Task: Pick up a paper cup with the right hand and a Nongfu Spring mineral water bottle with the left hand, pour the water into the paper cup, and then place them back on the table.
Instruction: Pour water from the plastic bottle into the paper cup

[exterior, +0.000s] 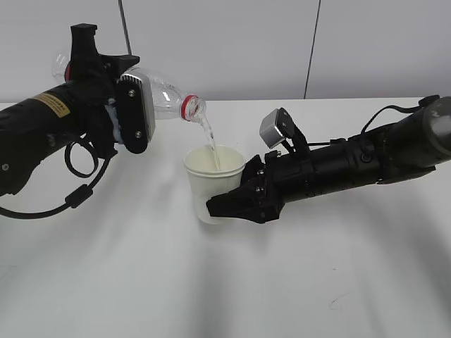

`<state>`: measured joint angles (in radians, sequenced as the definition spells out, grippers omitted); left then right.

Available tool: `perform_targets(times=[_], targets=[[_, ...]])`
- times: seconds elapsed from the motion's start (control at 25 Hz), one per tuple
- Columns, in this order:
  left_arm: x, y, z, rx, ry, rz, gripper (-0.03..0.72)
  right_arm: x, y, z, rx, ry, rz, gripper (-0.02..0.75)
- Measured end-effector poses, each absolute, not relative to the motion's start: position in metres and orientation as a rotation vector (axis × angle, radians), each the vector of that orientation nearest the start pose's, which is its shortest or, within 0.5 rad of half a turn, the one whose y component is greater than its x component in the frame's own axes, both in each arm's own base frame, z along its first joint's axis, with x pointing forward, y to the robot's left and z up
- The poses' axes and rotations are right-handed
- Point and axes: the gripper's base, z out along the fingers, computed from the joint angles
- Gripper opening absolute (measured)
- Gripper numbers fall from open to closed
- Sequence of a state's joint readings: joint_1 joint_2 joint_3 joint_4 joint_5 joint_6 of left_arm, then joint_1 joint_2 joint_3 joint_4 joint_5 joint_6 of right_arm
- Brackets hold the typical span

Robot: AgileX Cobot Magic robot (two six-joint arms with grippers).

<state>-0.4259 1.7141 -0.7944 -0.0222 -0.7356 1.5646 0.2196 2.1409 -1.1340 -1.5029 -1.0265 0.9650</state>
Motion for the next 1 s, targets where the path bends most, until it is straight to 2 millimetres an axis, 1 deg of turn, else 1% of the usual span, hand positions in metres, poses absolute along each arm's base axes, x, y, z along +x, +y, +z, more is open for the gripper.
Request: perform_targets(times=[1.0], targets=[[0.3231,-0.1451,0.2181,1.440,0.965,0.854,0.350,0.3611,0.1600,0.1193,-1.141,1.787,1.043,0.501]])
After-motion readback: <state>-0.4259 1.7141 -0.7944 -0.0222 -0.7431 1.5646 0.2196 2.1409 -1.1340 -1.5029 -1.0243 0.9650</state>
